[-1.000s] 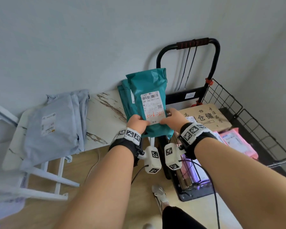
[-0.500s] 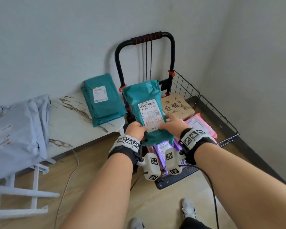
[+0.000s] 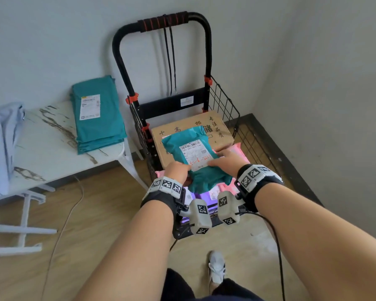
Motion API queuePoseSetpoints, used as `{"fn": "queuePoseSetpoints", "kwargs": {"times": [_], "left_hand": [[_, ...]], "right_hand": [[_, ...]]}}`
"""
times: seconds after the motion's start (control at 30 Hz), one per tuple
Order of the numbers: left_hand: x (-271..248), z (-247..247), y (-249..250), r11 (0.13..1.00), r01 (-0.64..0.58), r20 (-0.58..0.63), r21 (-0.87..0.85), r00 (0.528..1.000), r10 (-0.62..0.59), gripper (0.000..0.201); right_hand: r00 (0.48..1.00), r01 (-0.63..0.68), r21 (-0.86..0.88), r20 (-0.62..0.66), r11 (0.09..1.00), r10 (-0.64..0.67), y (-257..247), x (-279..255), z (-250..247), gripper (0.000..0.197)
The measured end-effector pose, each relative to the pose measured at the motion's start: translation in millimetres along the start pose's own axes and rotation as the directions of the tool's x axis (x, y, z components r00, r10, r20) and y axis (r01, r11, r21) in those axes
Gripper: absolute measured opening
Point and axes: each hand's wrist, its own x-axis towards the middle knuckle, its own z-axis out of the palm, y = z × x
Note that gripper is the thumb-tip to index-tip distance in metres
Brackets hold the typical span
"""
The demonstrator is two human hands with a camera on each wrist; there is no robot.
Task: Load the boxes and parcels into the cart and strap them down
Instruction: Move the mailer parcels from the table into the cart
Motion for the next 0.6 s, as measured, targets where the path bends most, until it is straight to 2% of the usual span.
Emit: {"fn": "queuePoseSetpoints", "kwargs": {"times": [0.13, 0.23, 0.4, 0.5, 0.6], "left_hand": [[0, 2, -11, 0.985, 0.137, -0.045, -0.101, 0.989, -0.142, 0.037], [7, 0, -17, 0.976, 0.186, -0.054, -0.109, 0.98, -0.193, 0.04], [40, -4, -35, 0.965, 0.258, -0.024, 0.045, 0.966, -0.257, 0.043], [66, -7, -50, 0.936, 0.318, -0.049, 0.151, 0.948, -0.314, 0.064], [79, -8, -58, 0.919, 0.336, -0.046, 0.207, 0.941, -0.334, 0.067]], "right_hand": [[0.994, 0.003, -0.037, 0.105, 0.999, 0.0, 5, 15, 12, 0.045], [0.989, 0.013, -0.087, 0.148, 0.996, 0.0, 3, 26, 25, 0.042], [0.98, -0.005, -0.123, 0.196, 0.992, 0.029, 0, 53, 48, 0.037], [0.977, -0.007, -0.134, 0.209, 0.991, 0.036, -4, 68, 61, 0.036], [0.971, -0.014, -0.132, 0.233, 0.991, 0.045, -2, 82, 74, 0.035]]}}
